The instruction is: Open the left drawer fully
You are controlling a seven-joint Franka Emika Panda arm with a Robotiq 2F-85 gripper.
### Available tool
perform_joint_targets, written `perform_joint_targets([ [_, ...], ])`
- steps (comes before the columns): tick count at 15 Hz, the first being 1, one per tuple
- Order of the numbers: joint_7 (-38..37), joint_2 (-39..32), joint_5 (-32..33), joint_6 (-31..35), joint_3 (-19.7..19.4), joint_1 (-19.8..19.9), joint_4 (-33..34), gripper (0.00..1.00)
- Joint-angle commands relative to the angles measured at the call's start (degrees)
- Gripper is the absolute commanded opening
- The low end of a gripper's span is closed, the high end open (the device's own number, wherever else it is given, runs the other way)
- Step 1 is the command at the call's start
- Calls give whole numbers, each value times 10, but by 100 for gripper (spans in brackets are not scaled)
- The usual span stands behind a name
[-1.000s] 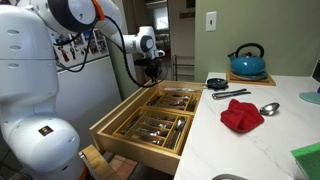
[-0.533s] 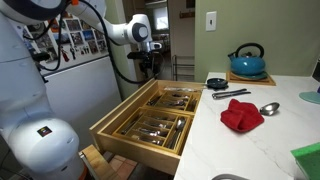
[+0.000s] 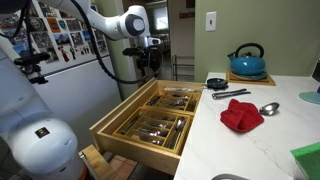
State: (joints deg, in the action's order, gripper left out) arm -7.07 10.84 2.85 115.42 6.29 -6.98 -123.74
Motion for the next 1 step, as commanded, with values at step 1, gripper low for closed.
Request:
perform_joint_targets([
  [1, 0, 0, -1, -2, 4, 4, 1, 100],
])
